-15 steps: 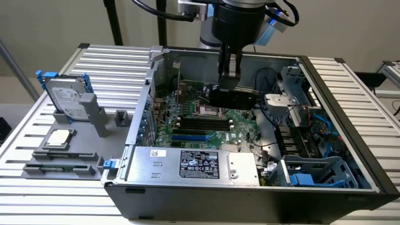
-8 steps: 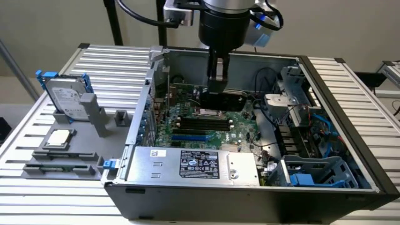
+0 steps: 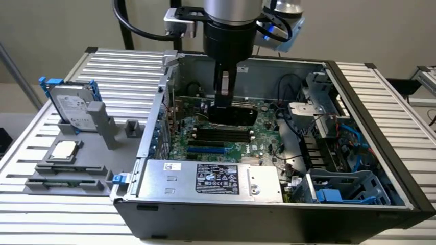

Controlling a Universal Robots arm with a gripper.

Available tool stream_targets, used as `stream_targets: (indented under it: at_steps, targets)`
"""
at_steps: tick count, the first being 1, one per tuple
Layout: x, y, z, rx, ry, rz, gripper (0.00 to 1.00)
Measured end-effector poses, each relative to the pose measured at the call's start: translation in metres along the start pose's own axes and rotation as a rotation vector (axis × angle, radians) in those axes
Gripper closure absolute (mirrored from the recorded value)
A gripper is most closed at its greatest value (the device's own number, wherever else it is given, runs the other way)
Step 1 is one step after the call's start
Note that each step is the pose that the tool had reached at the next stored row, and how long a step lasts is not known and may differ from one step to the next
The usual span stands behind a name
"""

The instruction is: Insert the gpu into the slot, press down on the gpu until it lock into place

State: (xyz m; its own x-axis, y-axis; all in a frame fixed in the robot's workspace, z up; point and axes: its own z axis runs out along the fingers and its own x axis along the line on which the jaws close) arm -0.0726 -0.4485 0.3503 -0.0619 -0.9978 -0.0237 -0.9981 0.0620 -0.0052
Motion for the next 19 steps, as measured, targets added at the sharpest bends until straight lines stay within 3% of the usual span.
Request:
stream_targets:
  at_steps: [19]
  targets:
    - [0.005,0.0081,0.0344,0.0001,-0.0078,0.0,0.74]
